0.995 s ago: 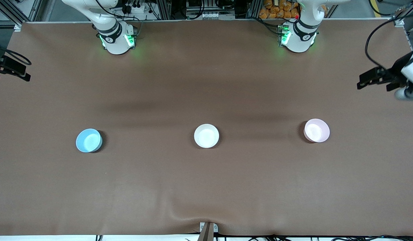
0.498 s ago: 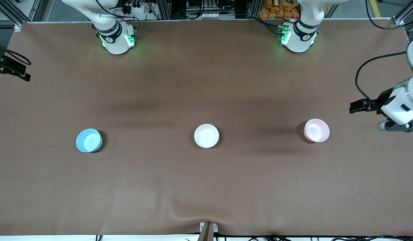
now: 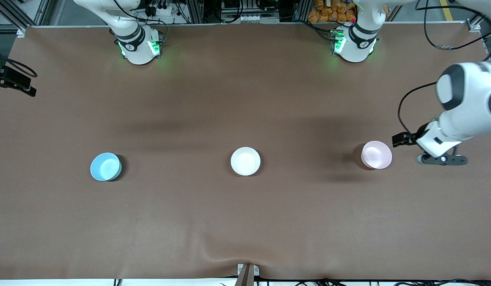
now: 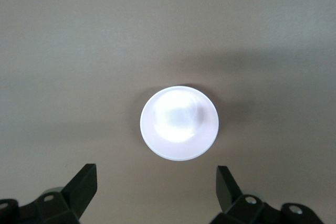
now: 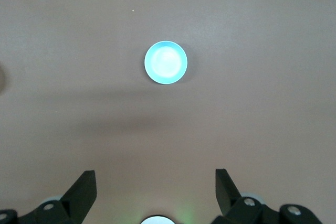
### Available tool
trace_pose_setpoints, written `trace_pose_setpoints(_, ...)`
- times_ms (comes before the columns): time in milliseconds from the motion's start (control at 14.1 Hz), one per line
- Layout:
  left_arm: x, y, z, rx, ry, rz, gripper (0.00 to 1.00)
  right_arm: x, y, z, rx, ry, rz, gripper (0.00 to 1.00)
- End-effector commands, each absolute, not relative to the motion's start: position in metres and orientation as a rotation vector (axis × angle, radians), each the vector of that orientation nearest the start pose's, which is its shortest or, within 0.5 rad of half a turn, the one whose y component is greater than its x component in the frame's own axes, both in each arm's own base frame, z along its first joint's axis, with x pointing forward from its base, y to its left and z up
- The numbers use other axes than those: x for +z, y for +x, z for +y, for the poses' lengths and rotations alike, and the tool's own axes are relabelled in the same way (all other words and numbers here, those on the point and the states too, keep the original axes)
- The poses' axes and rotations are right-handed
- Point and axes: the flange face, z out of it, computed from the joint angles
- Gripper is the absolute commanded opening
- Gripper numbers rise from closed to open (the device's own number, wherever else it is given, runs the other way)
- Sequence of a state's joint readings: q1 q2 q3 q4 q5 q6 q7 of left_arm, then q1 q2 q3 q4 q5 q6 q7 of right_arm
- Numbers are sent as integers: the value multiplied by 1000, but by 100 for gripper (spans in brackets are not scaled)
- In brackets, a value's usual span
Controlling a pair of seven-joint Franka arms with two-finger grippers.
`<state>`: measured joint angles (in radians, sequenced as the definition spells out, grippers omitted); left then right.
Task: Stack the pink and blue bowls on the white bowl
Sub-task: 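Grasp the pink bowl with the left gripper while the right gripper reaches the blue bowl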
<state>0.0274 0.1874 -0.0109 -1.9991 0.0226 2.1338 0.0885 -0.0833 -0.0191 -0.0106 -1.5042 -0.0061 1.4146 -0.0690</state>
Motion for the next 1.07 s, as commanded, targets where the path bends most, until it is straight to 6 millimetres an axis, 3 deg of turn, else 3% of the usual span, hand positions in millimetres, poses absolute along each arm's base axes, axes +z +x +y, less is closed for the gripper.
trace_pose_setpoints(0, 323, 568, 13, 39, -3106, 205, 100, 655, 529, -54, 116, -3153, 33, 100)
trace_pose_setpoints(284, 279, 568, 38, 57, -3109, 264, 100, 656, 529, -55, 111, -3153, 33, 100)
trace_pose_setpoints(498, 241, 571, 49, 47, -3115, 256, 100, 656, 529, -55, 111, -3153, 35, 100)
trace_pose_setpoints(640, 227, 571, 49, 56, -3116, 264, 98, 655, 530, -57, 109, -3153, 40, 100)
trace_pose_setpoints(995, 219, 570, 49, 73, -3119, 267, 56, 653, 532, -59, 109, -3151, 52, 100)
